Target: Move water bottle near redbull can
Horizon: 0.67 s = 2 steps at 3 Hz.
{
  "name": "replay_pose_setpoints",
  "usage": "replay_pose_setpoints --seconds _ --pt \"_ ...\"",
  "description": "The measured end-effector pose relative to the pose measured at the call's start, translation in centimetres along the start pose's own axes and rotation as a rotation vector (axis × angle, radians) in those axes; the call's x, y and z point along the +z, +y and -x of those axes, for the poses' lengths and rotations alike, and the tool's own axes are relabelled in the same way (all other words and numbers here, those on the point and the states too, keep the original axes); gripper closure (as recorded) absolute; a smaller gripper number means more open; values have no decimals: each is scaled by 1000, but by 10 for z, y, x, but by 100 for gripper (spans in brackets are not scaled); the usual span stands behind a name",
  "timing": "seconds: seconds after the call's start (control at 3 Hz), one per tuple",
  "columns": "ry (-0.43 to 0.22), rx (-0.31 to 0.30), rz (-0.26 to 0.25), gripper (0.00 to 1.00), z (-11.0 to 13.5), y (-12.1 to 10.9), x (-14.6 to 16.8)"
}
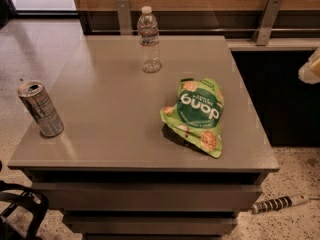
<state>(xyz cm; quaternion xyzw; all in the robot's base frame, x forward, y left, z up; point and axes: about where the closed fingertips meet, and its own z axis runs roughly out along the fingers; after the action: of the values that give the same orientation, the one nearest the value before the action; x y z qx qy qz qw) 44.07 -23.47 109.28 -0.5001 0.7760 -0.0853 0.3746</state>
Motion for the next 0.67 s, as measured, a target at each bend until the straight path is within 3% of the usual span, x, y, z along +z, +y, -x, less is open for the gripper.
replay_pose_setpoints --seconds 0.33,0.67 --pt "0 0 0 0 0 0 0" --pt "-45 5 -7 0 11 -8 3"
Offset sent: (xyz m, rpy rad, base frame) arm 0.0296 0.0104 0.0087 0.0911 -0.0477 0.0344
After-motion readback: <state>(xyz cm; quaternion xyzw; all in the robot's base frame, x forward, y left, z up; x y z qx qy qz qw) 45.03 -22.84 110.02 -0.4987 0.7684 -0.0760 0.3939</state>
